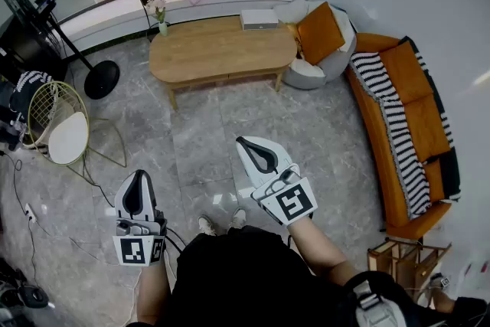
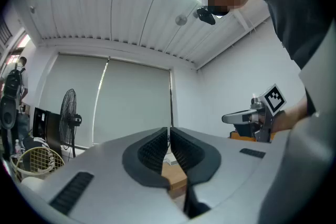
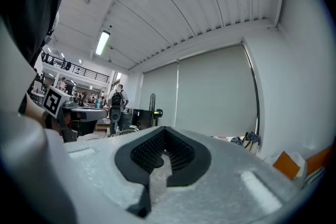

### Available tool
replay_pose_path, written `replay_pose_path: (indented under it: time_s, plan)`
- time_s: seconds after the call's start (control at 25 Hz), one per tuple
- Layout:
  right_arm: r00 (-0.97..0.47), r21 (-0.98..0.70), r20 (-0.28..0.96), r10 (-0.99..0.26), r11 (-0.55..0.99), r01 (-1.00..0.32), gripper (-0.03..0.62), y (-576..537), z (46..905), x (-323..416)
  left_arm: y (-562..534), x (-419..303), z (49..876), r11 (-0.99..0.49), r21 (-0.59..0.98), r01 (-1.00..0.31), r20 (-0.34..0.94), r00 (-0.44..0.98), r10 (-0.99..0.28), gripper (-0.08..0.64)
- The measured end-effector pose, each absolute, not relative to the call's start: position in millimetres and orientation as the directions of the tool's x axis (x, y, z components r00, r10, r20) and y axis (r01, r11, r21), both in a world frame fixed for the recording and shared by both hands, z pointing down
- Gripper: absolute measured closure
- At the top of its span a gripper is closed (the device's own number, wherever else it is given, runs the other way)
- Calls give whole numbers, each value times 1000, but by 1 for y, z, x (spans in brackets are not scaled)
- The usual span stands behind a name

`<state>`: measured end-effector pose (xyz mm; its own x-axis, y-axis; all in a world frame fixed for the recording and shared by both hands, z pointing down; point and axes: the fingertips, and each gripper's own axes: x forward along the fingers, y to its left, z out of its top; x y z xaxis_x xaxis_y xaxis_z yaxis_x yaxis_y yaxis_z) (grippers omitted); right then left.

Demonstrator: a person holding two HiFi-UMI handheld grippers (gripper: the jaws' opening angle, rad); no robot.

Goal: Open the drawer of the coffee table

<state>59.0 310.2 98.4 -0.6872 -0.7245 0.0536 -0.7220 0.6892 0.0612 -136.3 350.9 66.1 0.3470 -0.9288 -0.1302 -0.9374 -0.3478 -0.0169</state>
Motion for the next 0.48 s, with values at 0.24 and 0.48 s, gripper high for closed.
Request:
replay_pose_path:
  time_s: [0.24,0.48]
  plan:
    - [-668,47,-9,-744,667,-743,592,306,90,85,345,-106,70,-383,-2,-924,-127,380,-916,540]
    - [-653,38,-15,-757,652,-757,592,300,97,106,339,-90,83,-361,-30,-932,-98,362,-927,541]
